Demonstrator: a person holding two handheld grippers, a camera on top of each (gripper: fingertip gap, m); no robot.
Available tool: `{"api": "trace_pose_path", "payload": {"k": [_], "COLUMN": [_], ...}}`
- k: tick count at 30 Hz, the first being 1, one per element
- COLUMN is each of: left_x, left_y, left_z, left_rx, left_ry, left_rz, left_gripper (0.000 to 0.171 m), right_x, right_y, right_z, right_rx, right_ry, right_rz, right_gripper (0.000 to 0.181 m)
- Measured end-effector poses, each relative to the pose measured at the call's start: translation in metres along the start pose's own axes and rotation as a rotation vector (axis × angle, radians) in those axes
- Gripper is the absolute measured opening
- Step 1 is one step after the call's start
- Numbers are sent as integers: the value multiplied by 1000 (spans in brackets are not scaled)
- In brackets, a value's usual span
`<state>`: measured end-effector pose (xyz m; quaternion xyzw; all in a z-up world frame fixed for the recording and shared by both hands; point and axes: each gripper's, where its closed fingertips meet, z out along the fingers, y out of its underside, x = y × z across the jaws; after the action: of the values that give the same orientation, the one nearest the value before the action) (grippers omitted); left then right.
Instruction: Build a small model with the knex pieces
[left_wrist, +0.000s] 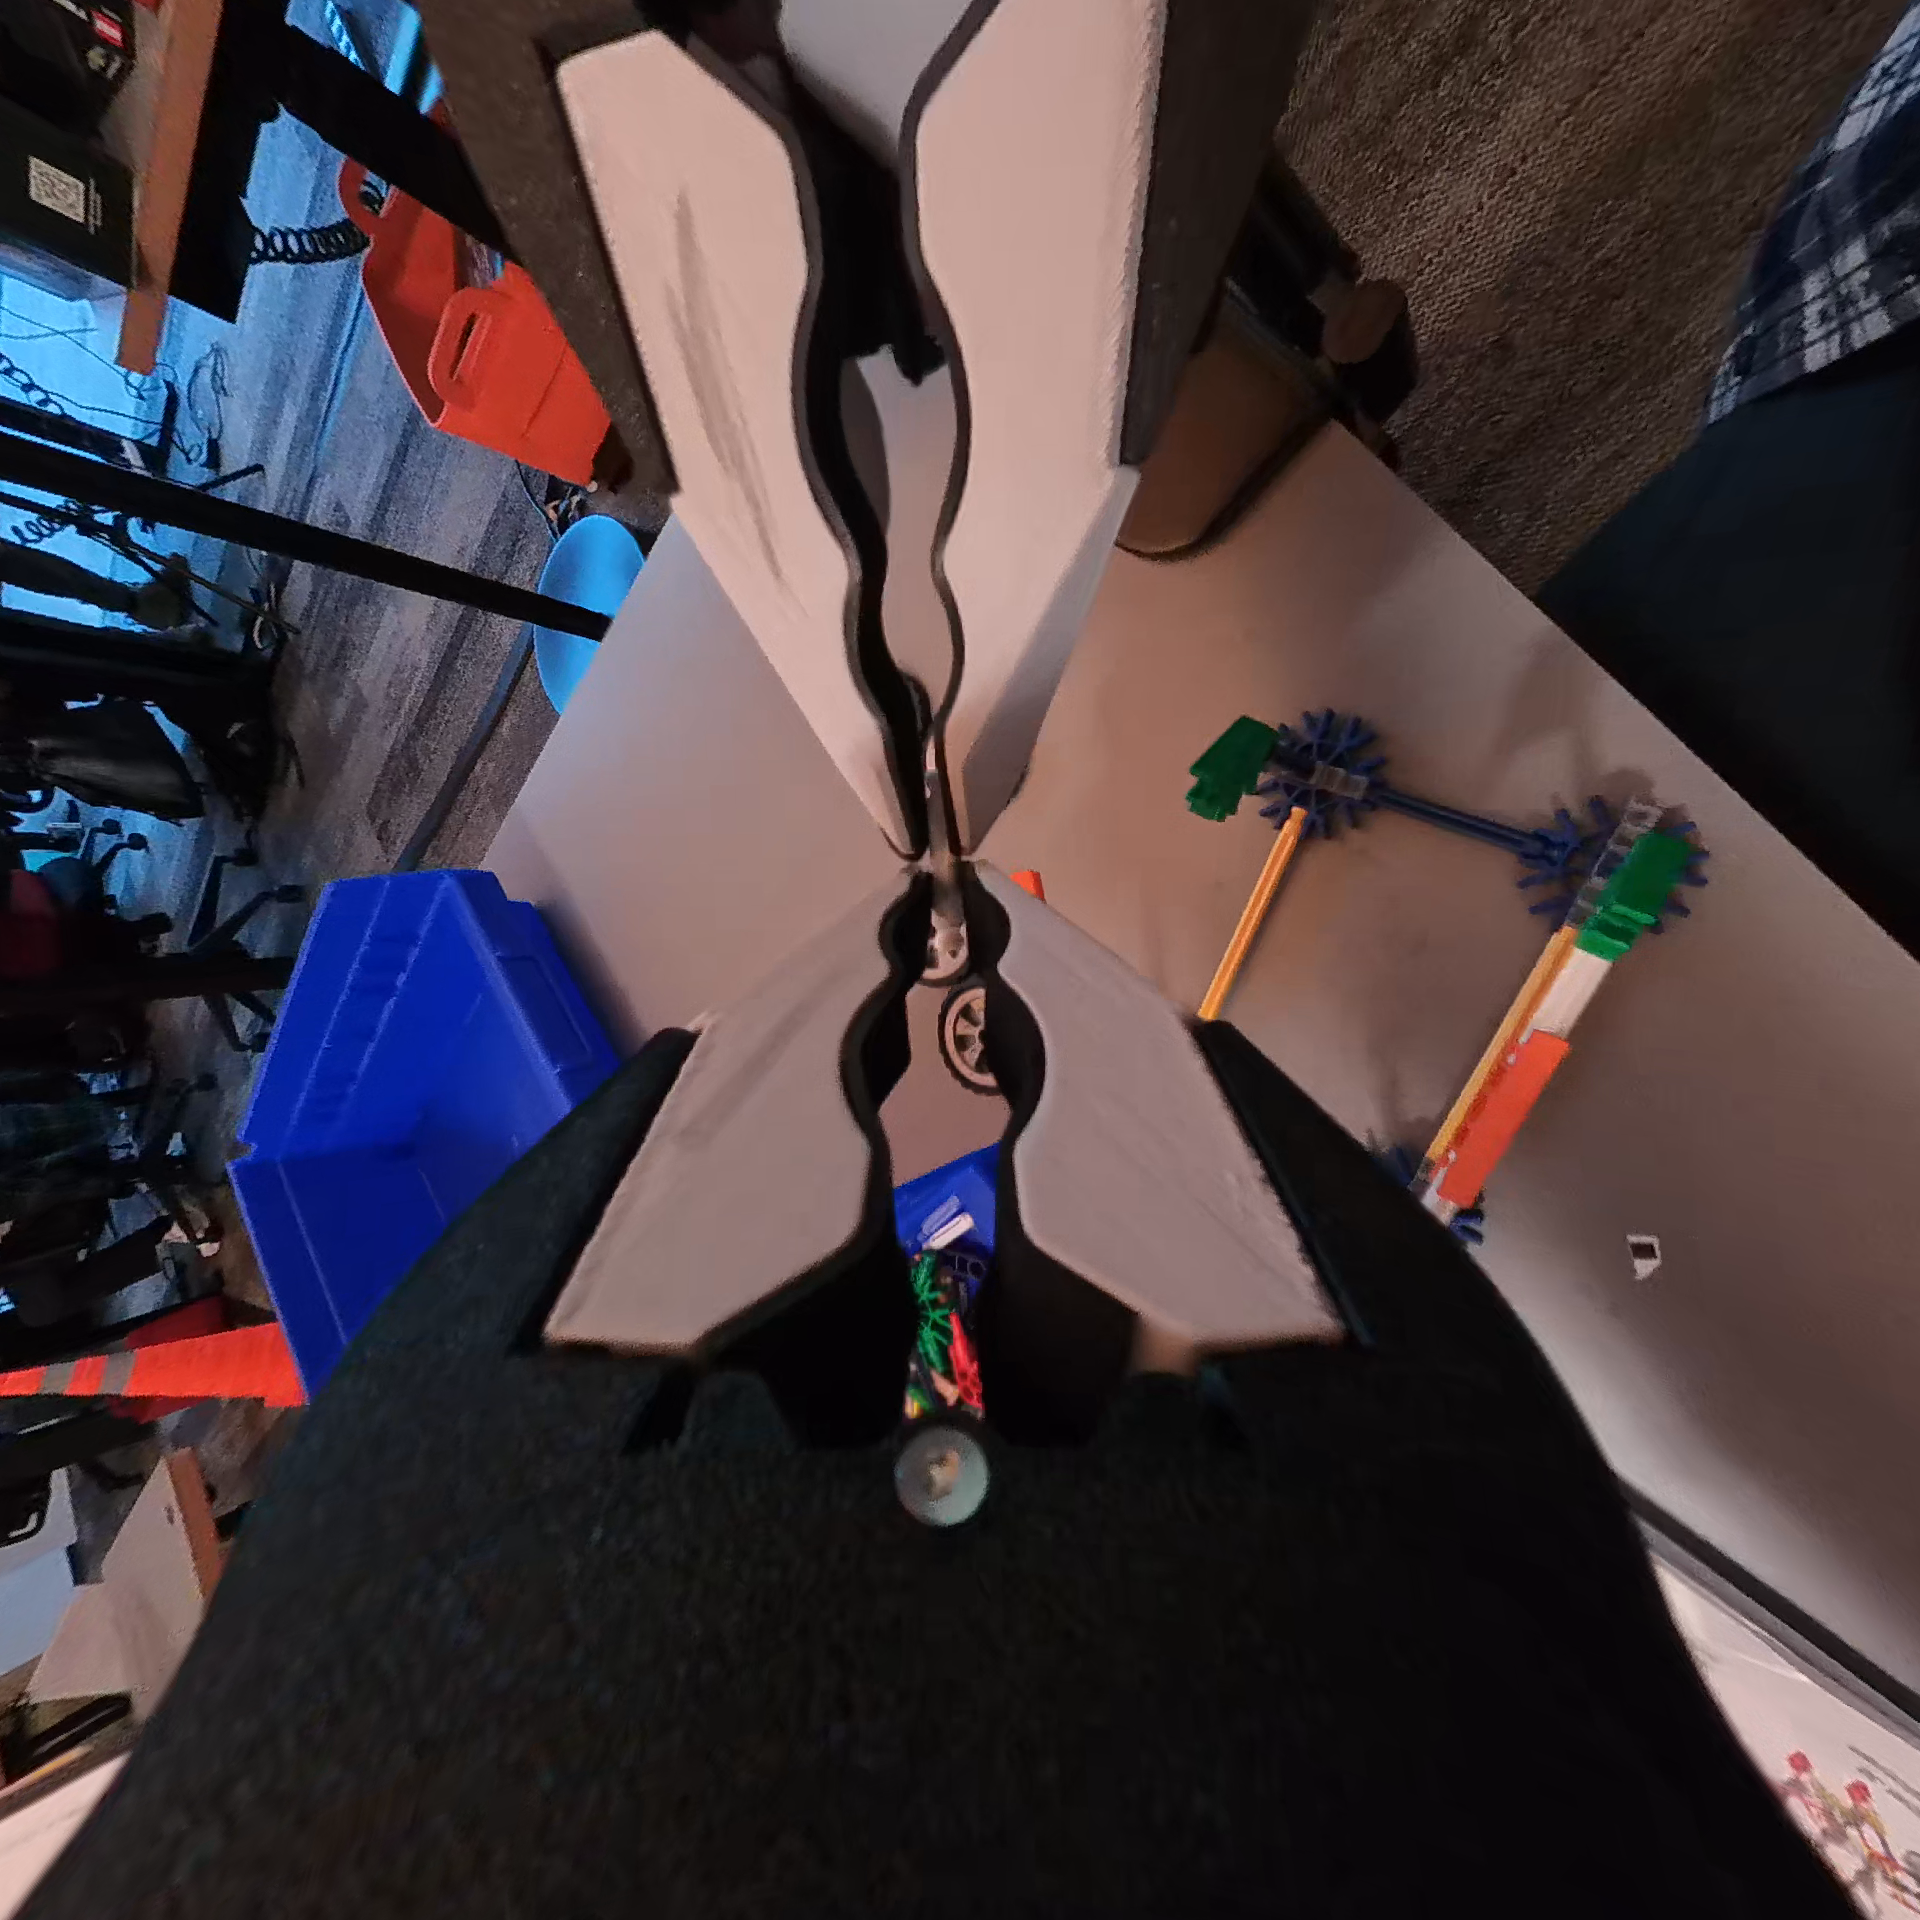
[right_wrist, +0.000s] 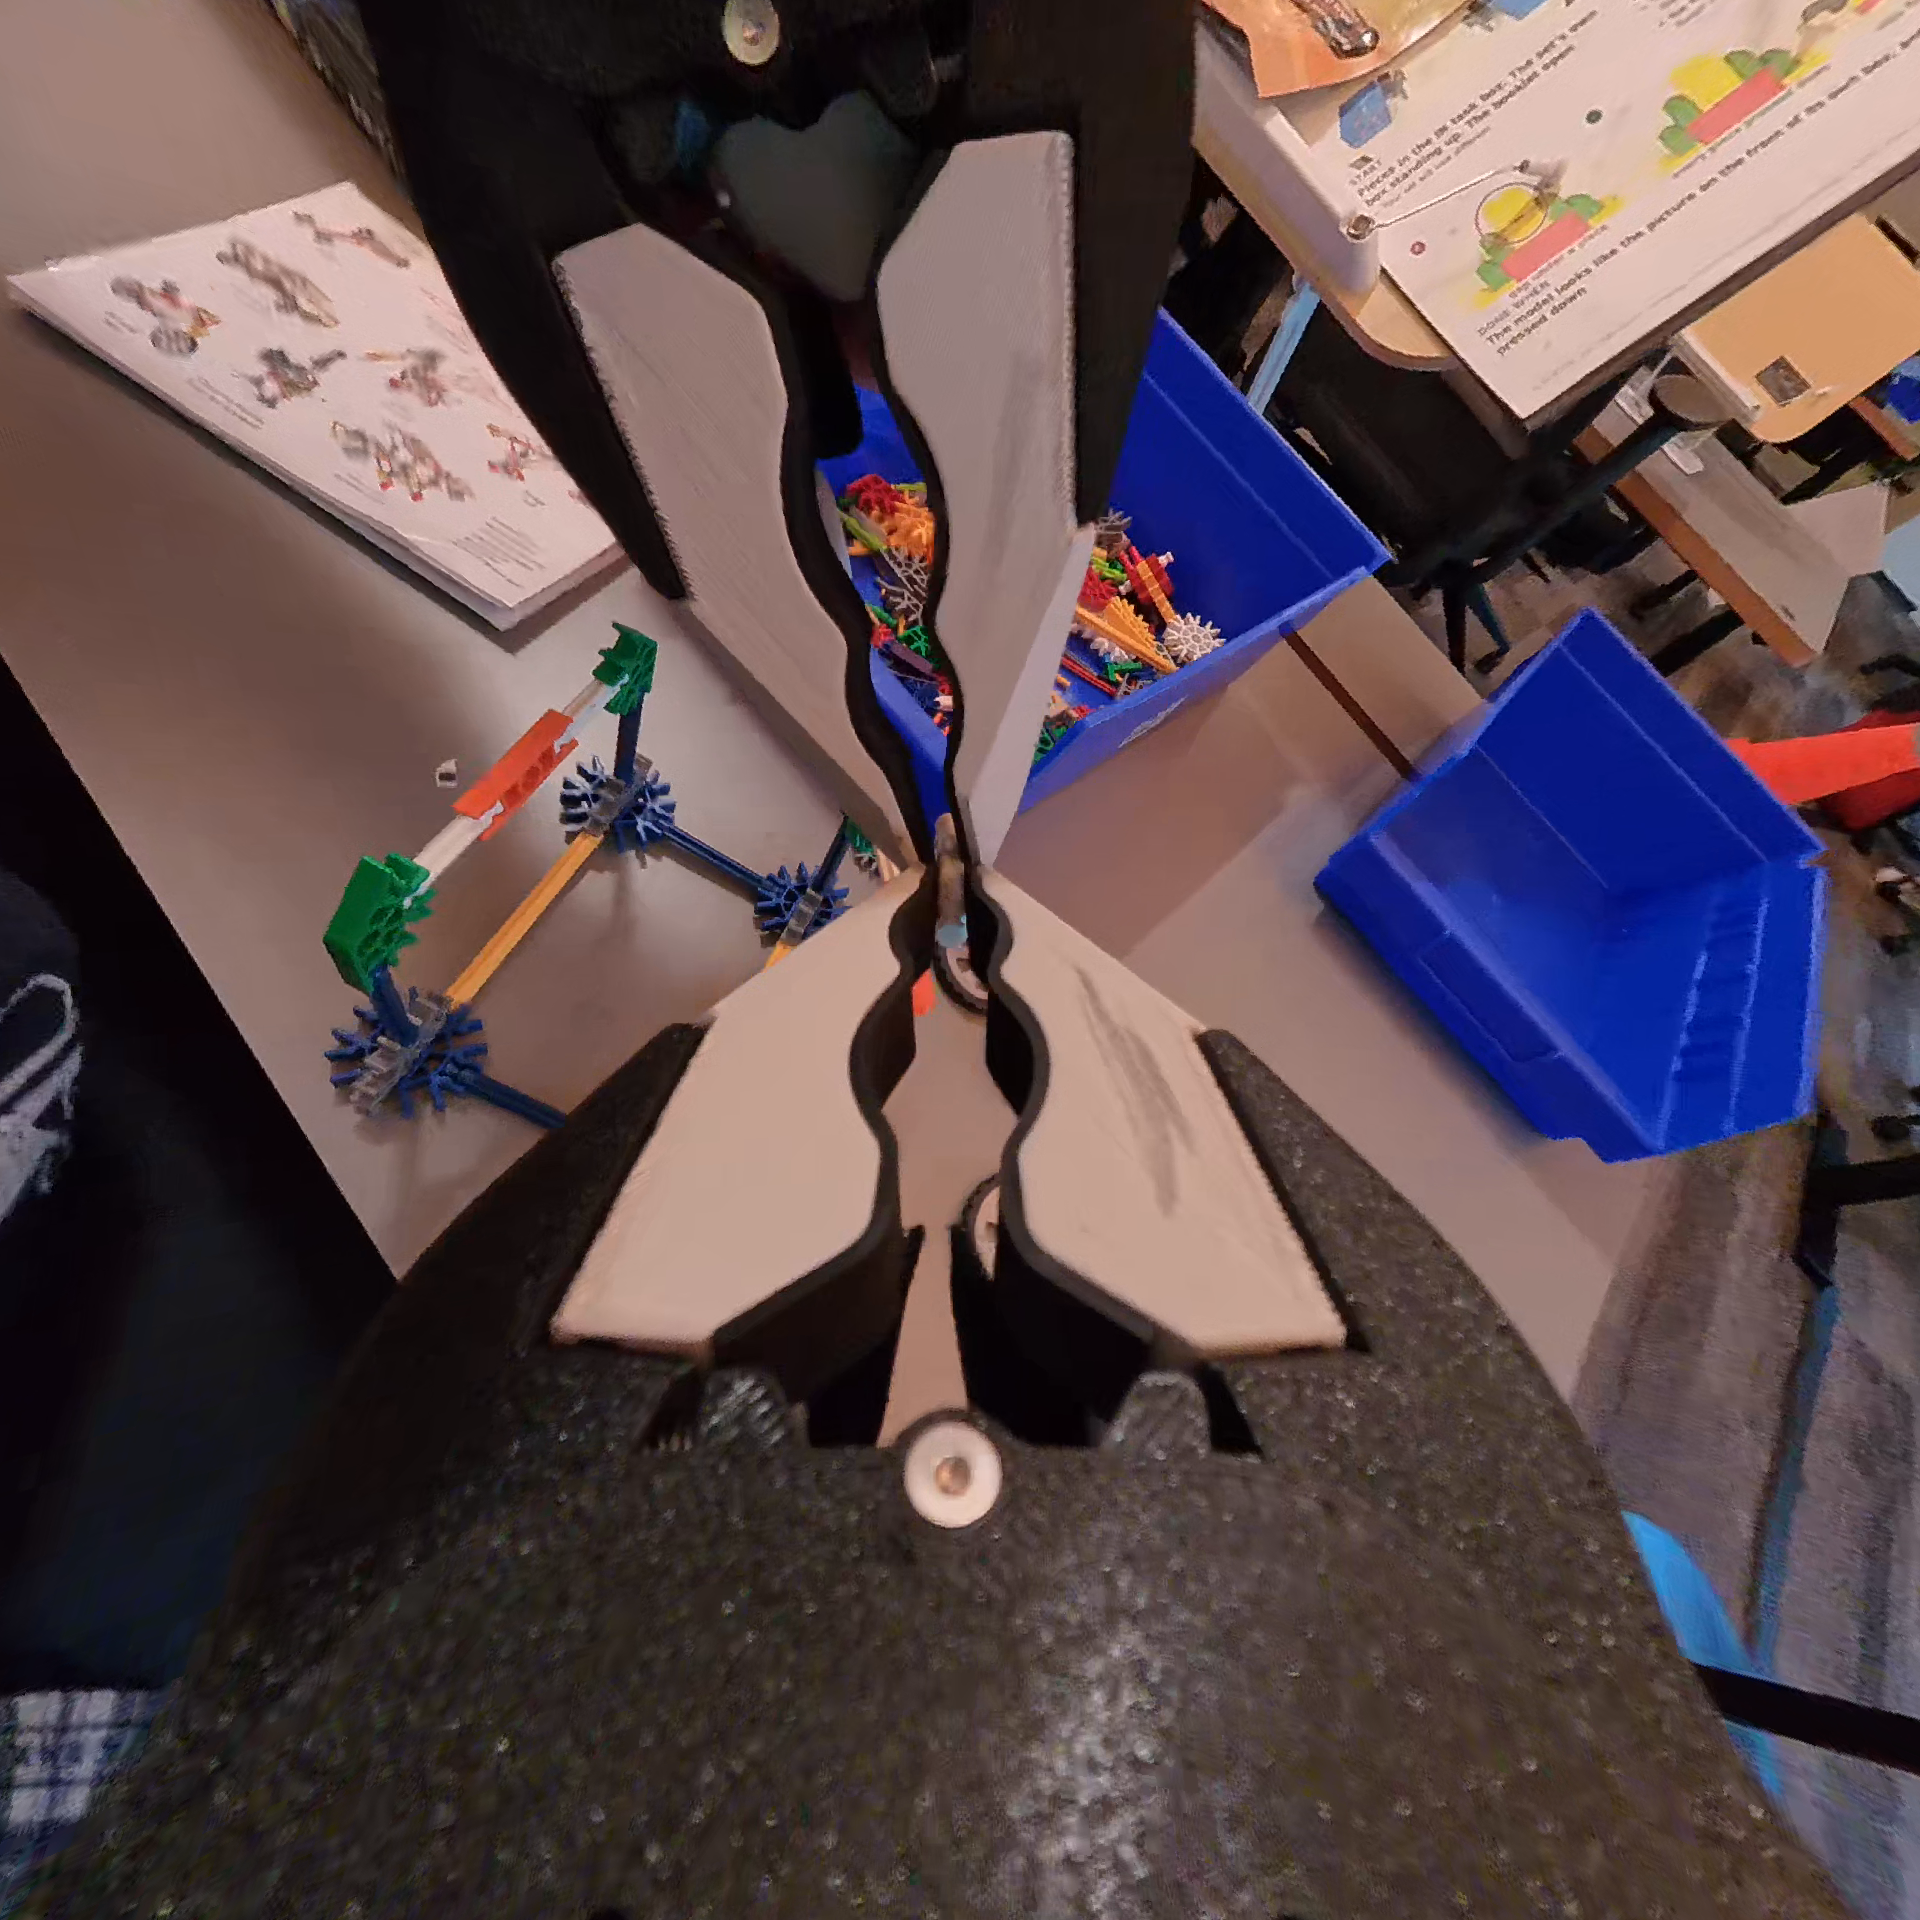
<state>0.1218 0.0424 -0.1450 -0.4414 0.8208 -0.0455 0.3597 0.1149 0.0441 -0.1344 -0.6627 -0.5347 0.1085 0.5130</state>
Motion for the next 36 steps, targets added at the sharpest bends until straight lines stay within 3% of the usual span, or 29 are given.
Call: {"api": "trace_pose_path", "payload": {"k": [4,6,9,12,17,21,36], "left_x": [-1,0,5,13,21,25,26], "left_y": [0,7,25,40,45,45,42], "left_z": [4,7,18,30,50,60,60], "left_rx": [28,16,-42,-106,-145,-156,-108], "left_ry": [22,36,82,151,196,196,189], "left_rz": [-50,-83,-133,-171,-145,-126,-102], "left_gripper": [8,19,34,38,36,25,6], "right_x": [3,4,7,5,2,1,-9], "right_y": [4,7,16,30,51,54,60], "right_z": [-4,-6,-5,4,16,19,26], "right_rx": [77,120,161,162,151,188,183], "right_ry": [-38,-59,-84,-113,-165,-235,-375], "right_rz": [134,208,311,379,457,522,542], "right_gripper": [4,4,3,3,3,3,4]}}
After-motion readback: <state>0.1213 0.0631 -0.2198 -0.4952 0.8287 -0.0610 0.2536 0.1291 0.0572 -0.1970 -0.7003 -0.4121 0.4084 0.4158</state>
